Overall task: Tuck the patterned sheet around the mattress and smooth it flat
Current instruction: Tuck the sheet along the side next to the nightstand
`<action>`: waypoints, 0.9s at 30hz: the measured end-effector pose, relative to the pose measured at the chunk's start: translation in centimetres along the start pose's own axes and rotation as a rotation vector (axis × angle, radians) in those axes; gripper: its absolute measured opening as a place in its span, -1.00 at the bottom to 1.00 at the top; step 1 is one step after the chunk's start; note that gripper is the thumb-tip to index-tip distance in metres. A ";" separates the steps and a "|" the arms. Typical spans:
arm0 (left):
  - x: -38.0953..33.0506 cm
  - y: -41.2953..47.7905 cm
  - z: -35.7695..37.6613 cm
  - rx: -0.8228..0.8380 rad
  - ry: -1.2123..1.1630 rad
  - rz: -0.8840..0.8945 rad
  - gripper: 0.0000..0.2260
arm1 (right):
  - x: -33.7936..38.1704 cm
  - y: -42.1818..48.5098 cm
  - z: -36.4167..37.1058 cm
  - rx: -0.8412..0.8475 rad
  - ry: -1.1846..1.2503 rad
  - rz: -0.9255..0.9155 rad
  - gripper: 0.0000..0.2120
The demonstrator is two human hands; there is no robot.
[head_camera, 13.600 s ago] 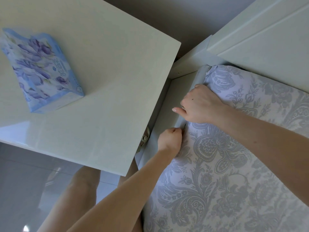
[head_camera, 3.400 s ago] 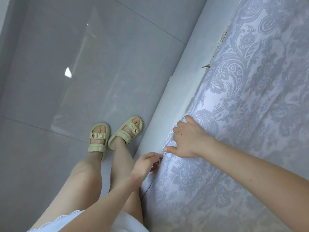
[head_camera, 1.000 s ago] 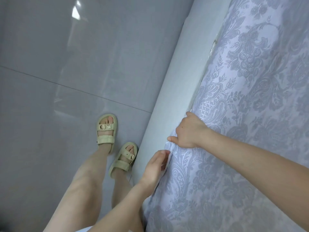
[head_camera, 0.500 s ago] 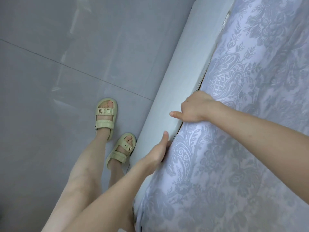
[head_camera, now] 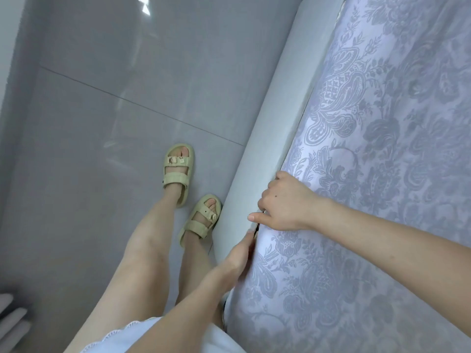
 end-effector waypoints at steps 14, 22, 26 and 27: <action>6.5 -0.2 -4.5 -0.018 0.040 -0.042 -0.56 | 4.4 0.9 4.8 -0.321 -0.095 0.174 -0.45; 1.8 -1.4 -4.9 -0.097 0.354 0.111 -0.60 | 6.0 -0.6 3.9 -0.791 0.053 0.330 -0.75; -1.4 -3.5 -3.1 -0.223 0.547 0.396 -0.64 | 7.5 -7.1 3.9 -1.121 0.270 0.825 -0.80; -1.8 -4.1 -2.2 -0.238 0.623 0.440 -0.63 | 7.7 -8.8 5.1 -1.115 0.334 0.995 -0.77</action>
Point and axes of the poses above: each hand's wrist, its own y-axis towards the middle knuckle, its own z-axis out of the palm, x = y × z, the point moved 2 cm from there along y, towards the middle knuckle, and after that the axes turned 2 degrees about -y, right-handed, at the moved point
